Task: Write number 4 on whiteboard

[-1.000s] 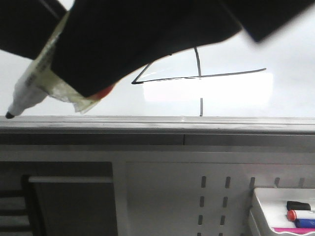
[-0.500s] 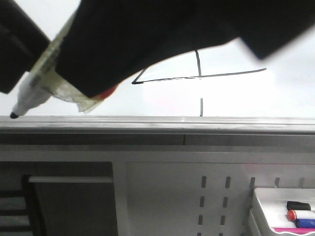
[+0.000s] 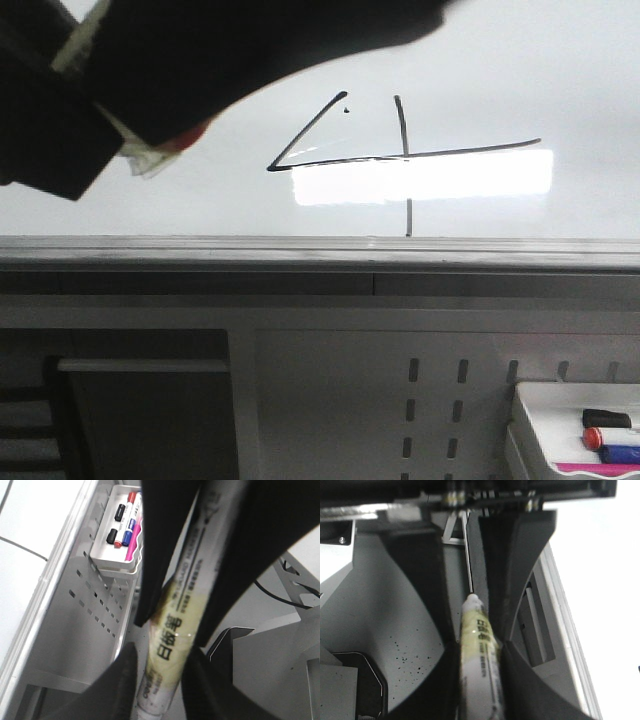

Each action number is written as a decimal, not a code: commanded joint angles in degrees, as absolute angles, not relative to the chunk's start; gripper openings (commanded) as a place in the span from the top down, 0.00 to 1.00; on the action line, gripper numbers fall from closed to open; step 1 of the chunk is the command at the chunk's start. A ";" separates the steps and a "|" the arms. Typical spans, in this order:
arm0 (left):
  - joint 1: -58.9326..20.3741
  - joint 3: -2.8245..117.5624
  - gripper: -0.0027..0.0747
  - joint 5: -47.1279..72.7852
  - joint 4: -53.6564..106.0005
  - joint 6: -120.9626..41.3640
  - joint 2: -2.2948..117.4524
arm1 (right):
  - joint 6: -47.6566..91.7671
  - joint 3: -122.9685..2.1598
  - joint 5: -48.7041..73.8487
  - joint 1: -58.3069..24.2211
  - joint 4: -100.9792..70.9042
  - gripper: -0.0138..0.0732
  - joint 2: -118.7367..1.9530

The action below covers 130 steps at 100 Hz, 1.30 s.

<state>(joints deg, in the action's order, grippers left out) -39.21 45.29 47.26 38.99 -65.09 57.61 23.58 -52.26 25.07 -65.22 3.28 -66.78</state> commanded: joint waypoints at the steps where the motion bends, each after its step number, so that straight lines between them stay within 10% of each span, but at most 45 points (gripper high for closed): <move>1: -39.67 47.51 0.84 45.43 40.83 -64.66 57.64 | 24.25 -53.72 20.73 -65.13 4.00 0.89 -65.76; 20: -39.67 47.62 0.99 45.32 39.31 -64.66 57.72 | 24.25 -53.72 20.84 -65.13 4.13 0.89 -65.76; 69: -39.67 47.62 0.99 45.32 39.06 -64.66 57.72 | 24.25 -53.72 21.24 -65.13 4.13 0.88 -65.76; 99: -39.67 47.62 0.99 45.86 39.18 -64.66 57.72 | 24.25 -53.83 21.89 -64.92 4.25 0.31 -64.62; 130: -39.67 46.15 0.99 40.26 39.43 -58.87 57.77 | 23.28 -53.83 23.24 -57.71 4.25 0.28 -55.27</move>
<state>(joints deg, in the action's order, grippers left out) -39.55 45.51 46.73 36.81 -63.97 58.10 23.71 -52.26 26.14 -60.44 3.63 -59.16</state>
